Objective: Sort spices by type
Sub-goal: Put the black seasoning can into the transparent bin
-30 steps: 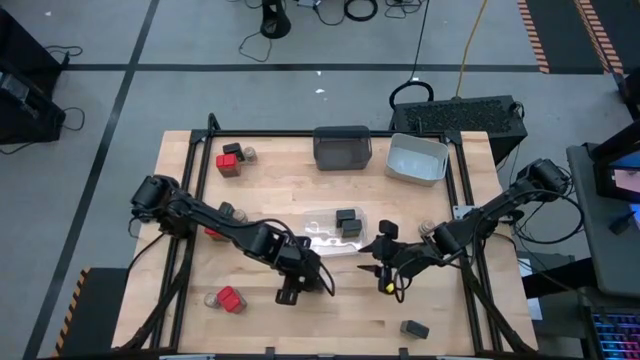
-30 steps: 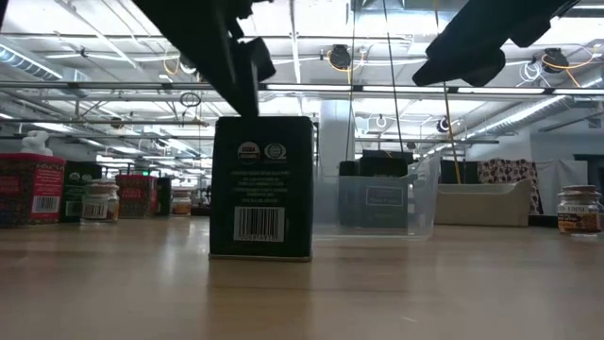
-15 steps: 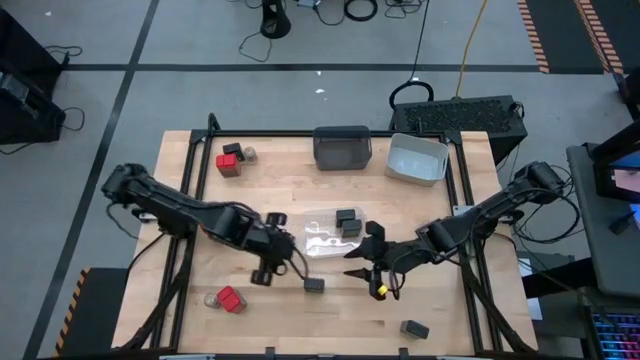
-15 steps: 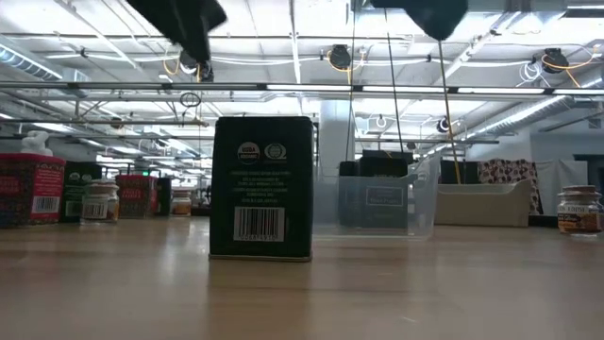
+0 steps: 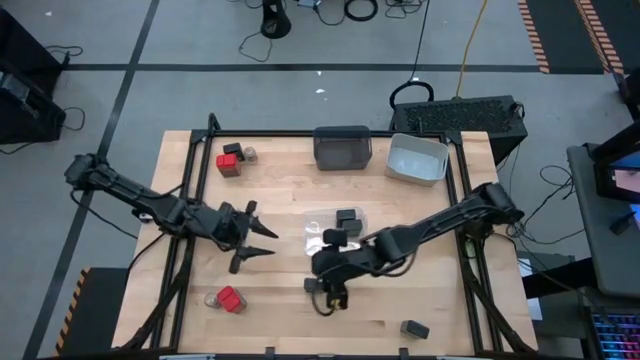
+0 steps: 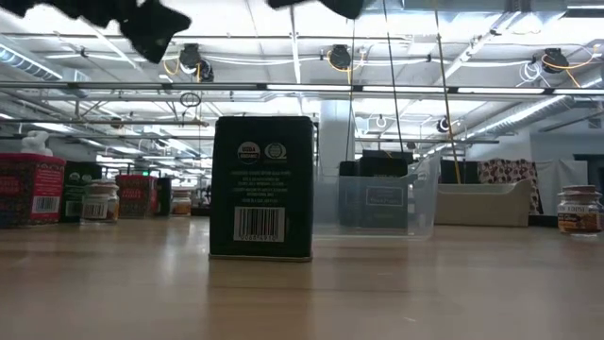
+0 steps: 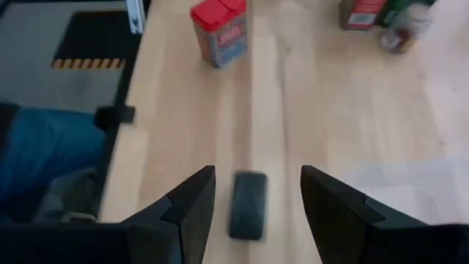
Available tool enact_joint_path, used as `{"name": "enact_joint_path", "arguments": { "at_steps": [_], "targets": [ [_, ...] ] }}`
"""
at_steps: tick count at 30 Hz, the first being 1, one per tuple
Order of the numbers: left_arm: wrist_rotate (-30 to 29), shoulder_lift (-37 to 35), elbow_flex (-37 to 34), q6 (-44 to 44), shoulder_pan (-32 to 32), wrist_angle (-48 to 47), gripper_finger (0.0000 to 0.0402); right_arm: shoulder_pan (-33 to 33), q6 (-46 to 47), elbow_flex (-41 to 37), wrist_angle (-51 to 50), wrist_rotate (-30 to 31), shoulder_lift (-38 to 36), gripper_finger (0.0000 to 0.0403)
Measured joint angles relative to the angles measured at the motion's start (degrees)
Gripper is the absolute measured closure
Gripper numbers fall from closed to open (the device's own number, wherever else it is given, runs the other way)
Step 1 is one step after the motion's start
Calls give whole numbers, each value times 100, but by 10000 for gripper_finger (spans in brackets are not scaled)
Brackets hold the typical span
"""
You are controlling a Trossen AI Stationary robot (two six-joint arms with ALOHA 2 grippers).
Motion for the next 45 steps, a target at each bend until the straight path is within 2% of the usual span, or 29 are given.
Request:
{"name": "enact_joint_path", "arguments": {
  "at_steps": [3, 9, 16, 24, 30, 45],
  "targets": [
    [24, 0, -133, 132, -81, 93, 196, -7, 210, 581, -692, -49, 400, 220],
    [189, 8, -135, 520, -205, 101, 196, -103, 576, 1533, -1391, -313, 1229, 219],
    [268, 4, -135, 522, -366, 0, 196, -189, 711, 2138, -1895, -473, 1777, 205],
    [264, 4, -135, 520, -605, -2, 196, -184, 932, 2159, -2242, -448, 1813, 202],
    [236, 4, -133, 521, -621, 1, 196, -129, 990, 1882, -2130, -150, 1812, 202],
    [226, 4, -130, 524, -622, 0, 196, -49, 994, 1847, -1857, -25, 1809, 202]
  ]
}}
